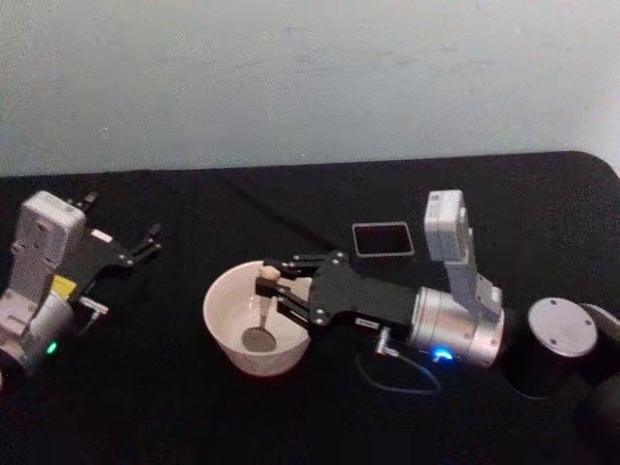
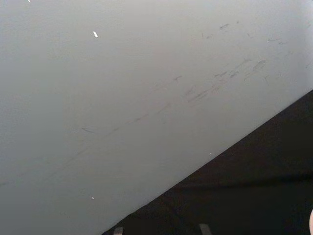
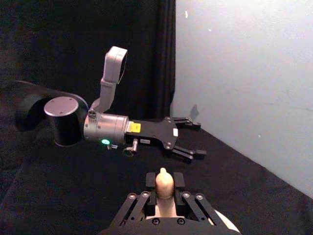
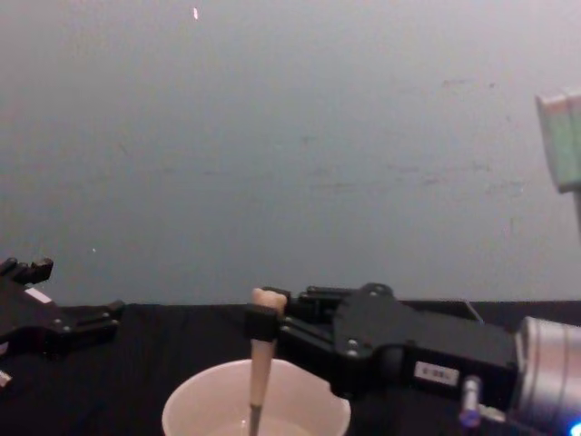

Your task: Pick up the stirring spoon with one hand, stir inside the cup, then place it back in its original position.

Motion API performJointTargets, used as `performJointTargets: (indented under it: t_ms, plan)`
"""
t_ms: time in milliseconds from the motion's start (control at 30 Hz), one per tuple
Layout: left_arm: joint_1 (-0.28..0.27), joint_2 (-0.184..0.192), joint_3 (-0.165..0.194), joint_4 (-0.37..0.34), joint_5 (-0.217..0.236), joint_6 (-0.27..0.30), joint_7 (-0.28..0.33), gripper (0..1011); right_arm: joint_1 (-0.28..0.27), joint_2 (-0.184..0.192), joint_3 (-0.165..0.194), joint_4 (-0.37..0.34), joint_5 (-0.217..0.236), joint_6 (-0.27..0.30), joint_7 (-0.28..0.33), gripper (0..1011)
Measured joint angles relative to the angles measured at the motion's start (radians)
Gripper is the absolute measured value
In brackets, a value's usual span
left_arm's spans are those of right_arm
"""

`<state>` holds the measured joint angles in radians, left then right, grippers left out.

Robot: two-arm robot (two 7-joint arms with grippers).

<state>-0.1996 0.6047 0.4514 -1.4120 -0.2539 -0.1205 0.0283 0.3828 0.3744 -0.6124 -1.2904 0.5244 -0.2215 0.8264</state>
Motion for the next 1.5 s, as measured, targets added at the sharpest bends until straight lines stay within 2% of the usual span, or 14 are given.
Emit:
performJointTargets:
  t_ms: [167,367,533,1067,1333,1500]
  plan:
    - [0.0,0.0,0.0,0.0,0.0,0.0,0.0,1001,0.026,-0.031,-0.01,0.032,-0.004,-0.004,-0.008,205]
    - [0.0,0.0,0.0,0.0,0.0,0.0,0.0,1001,0.073,-0.077,-0.011,0.107,-0.024,-0.022,-0.039,205]
    - [0.0,0.0,0.0,0.0,0.0,0.0,0.0,1001,0.086,-0.085,0.0,0.138,-0.032,-0.026,-0.054,205]
    - [0.0,0.0,0.0,0.0,0.0,0.0,0.0,1001,0.08,-0.076,0.025,0.142,-0.039,-0.026,-0.061,205]
    - [0.0,0.0,0.0,0.0,0.0,0.0,0.0,1001,0.059,-0.049,0.039,0.122,-0.04,-0.024,-0.061,205]
    - [0.0,0.0,0.0,0.0,0.0,0.0,0.0,1001,0.027,-0.019,0.046,0.075,-0.023,-0.014,-0.046,205]
